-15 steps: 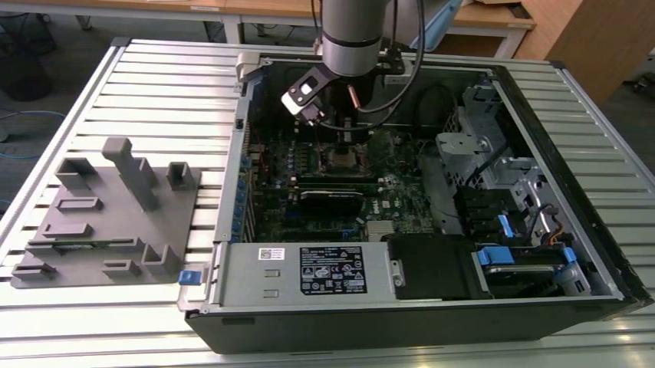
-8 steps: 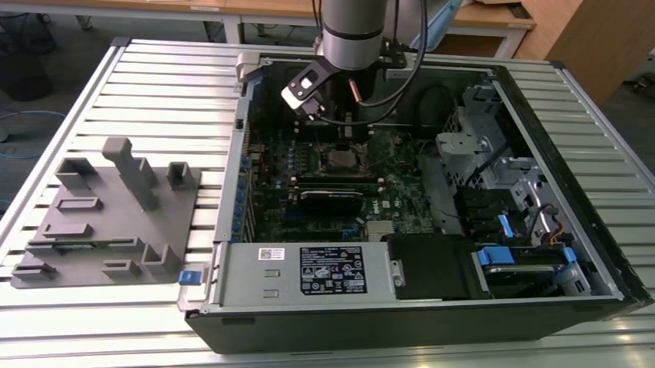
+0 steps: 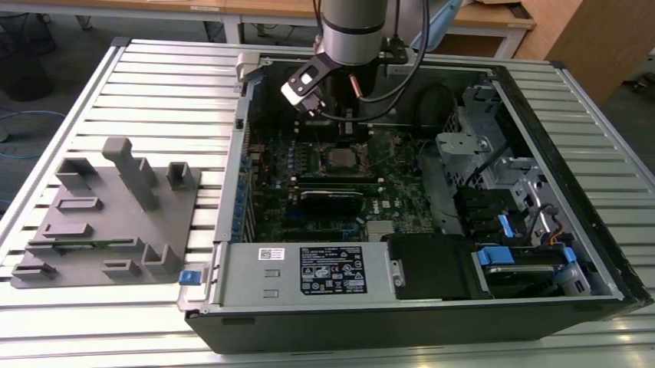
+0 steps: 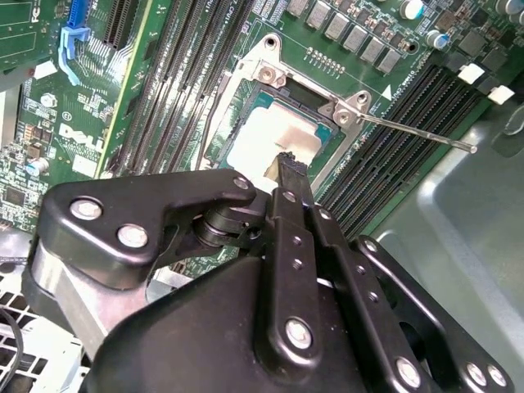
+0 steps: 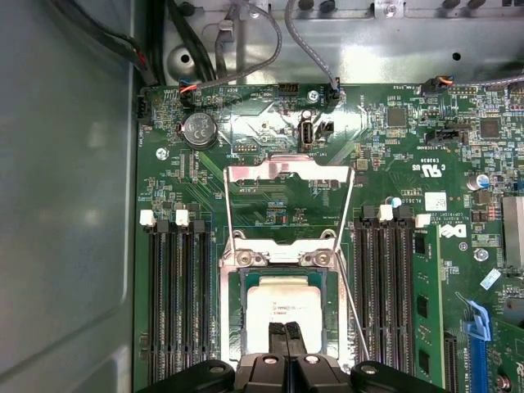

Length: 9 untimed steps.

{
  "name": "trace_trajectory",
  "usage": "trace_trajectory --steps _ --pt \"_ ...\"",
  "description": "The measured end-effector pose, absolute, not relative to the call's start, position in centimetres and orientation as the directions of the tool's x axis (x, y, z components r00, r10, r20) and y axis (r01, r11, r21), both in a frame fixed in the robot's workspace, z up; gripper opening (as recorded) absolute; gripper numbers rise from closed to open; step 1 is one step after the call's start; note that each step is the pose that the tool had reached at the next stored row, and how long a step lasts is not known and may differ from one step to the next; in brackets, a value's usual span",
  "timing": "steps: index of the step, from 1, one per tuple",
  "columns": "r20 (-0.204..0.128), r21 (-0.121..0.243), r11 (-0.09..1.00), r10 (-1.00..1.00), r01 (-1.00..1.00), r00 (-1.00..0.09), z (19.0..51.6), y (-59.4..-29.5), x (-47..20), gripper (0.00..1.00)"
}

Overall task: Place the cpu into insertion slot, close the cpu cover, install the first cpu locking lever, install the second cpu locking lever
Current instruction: 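Place the cpu into insertion slot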

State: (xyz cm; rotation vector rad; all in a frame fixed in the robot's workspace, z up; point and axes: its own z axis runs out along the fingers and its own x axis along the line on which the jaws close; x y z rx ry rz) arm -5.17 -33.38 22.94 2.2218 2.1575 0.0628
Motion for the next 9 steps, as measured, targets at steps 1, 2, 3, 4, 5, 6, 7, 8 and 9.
trace_trajectory --steps 1,2,3,4,5,6,7,8,9 --pt "-0.002 0.06 -0.029 1.0 0.998 0.029 22.99 -33.39 -5.17 0.11" --pt "-0.002 0.06 -0.029 1.0 0.998 0.029 23.05 -33.39 -5.17 0.11" --pt "-0.002 0.06 -0.029 1.0 0.998 0.029 23.12 -33.38 -5.17 0.11" --pt "-0.002 0.06 -0.029 1.0 0.998 0.029 23.22 -33.38 -5.17 0.11" --pt "-0.002 0.06 -0.029 1.0 0.998 0.029 23.31 -33.38 -5.17 0.11" --pt "-0.002 0.06 -0.029 1.0 0.998 0.029 23.37 -33.38 -5.17 0.11" --pt "-0.001 0.06 -0.029 1.0 0.998 0.029 23.38 -33.38 -5.17 0.11" --pt "-0.001 0.06 -0.029 1.0 0.998 0.029 23.39 -33.38 -5.17 0.11" --pt "-0.002 0.06 -0.029 1.0 0.998 0.029 23.39 -33.38 -5.17 0.11"
